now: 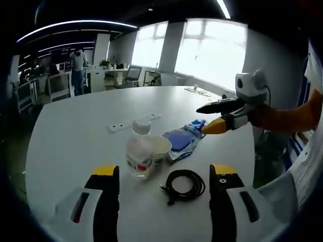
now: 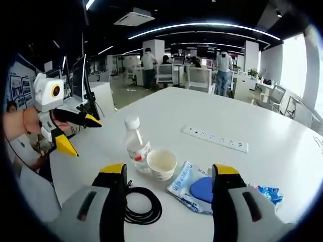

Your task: Arrange the tabletop items into an orderly group along one side of the table until the central work area is clear of visible clutter.

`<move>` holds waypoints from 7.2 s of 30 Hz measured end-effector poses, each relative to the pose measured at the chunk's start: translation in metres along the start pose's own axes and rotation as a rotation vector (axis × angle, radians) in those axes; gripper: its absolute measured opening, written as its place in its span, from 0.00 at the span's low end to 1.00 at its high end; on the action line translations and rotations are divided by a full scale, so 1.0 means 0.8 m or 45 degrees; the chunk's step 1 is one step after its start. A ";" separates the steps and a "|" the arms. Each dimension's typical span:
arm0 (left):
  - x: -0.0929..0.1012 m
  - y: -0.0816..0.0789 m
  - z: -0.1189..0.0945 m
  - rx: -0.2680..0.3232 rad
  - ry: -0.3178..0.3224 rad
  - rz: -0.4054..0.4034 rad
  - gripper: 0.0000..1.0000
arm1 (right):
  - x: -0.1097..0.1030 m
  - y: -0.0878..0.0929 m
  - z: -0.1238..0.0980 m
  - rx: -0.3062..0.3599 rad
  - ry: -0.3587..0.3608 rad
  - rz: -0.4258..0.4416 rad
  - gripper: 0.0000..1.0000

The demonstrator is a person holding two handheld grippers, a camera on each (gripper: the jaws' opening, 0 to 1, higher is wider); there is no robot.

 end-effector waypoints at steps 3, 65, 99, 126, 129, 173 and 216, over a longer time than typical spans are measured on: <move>0.004 0.005 0.001 -0.005 -0.002 -0.019 0.74 | 0.004 0.011 -0.003 -0.024 0.014 0.016 0.68; 0.027 0.109 0.117 -0.378 -0.177 -0.242 0.55 | -0.024 0.155 0.069 -0.463 0.047 0.335 0.34; 0.040 0.126 0.152 -0.562 -0.341 -0.025 0.27 | -0.031 0.168 0.088 -0.499 0.112 0.287 0.14; 0.051 0.115 0.150 -0.549 -0.370 -0.138 0.10 | -0.024 0.164 0.071 -0.468 0.121 0.376 0.03; 0.055 0.111 0.148 -0.537 -0.364 -0.140 0.10 | -0.021 0.160 0.066 -0.458 0.119 0.371 0.02; 0.188 0.010 0.214 -0.395 -0.197 0.015 0.09 | 0.097 0.145 -0.078 -0.289 0.296 0.439 0.02; 0.240 0.030 0.358 -0.496 -0.116 -0.055 0.10 | 0.226 0.216 -0.081 -0.435 0.307 0.449 0.02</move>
Point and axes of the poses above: the point that each gripper's makers call its tool centre point, and the gripper's own axes: z roughly forward along the fingers, x roughly to its right, y roughly out of its underside, the point moved 6 cm from there along -z, roughly backward along the fingers, and after that the axes turned 3 degrees about z, right-handed, at the moved point
